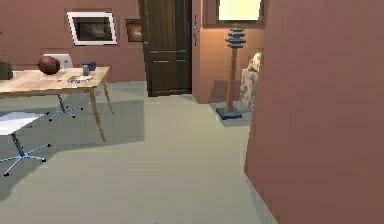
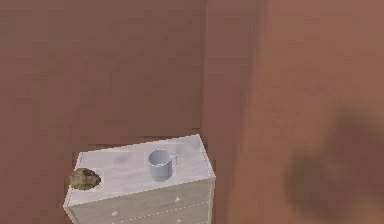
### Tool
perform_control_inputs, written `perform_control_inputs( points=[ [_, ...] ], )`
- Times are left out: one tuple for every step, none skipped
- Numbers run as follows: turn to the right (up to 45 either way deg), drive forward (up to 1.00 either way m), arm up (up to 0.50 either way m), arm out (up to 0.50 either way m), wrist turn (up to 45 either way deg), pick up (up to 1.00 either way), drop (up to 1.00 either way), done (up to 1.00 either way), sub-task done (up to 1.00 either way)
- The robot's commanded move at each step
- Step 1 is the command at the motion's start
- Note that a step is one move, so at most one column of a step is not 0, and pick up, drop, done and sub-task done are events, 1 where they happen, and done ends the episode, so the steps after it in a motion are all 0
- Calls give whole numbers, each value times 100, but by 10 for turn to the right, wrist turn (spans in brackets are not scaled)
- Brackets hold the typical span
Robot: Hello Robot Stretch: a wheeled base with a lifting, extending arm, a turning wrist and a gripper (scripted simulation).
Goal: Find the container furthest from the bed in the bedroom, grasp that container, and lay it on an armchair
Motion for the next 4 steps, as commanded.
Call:
perform_control_inputs(
  points=[
    [0,0,28,0,0,0,0,0,0],
    [0,0,0,28,0,0,0,0,0],
    [0,0,0,0,450,0,0,0,0],
    [0,0,0,0,450,0,0,0,0]
  ],
)
